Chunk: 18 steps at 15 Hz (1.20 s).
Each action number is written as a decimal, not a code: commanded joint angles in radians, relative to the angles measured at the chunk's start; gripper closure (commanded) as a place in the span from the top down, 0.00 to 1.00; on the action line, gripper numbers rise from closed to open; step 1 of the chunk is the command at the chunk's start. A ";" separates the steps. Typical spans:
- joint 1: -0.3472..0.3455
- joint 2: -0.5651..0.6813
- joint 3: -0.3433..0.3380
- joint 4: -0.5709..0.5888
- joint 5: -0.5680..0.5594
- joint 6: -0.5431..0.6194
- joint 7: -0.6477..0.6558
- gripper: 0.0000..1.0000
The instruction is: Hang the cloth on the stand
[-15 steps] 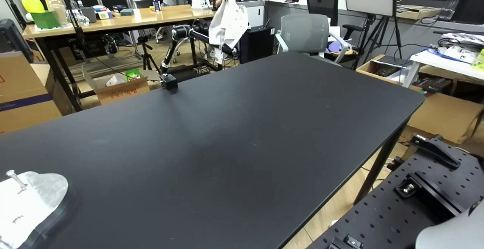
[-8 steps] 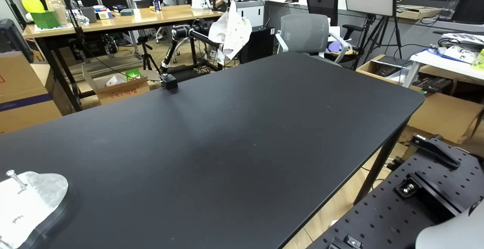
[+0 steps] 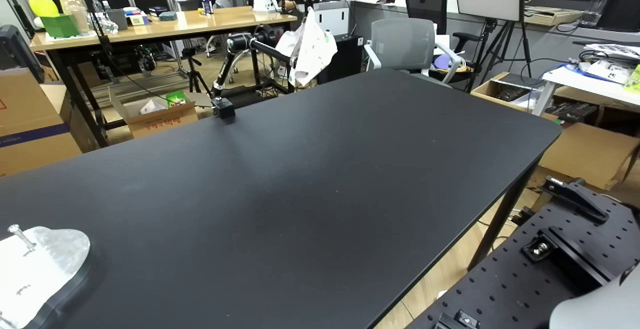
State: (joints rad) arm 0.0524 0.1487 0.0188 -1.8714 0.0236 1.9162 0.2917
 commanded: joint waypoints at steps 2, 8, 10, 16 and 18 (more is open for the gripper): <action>-0.004 0.023 -0.001 0.005 0.023 0.037 -0.001 0.00; -0.015 0.080 0.005 -0.020 0.089 0.198 -0.125 0.00; -0.015 0.093 0.006 -0.027 0.092 0.235 -0.160 0.00; -0.016 0.084 0.010 -0.038 0.100 0.266 -0.217 0.00; -0.018 0.078 0.009 -0.035 0.104 0.261 -0.220 0.28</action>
State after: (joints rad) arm 0.0457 0.2569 0.0201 -1.8908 0.1061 2.1751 0.0914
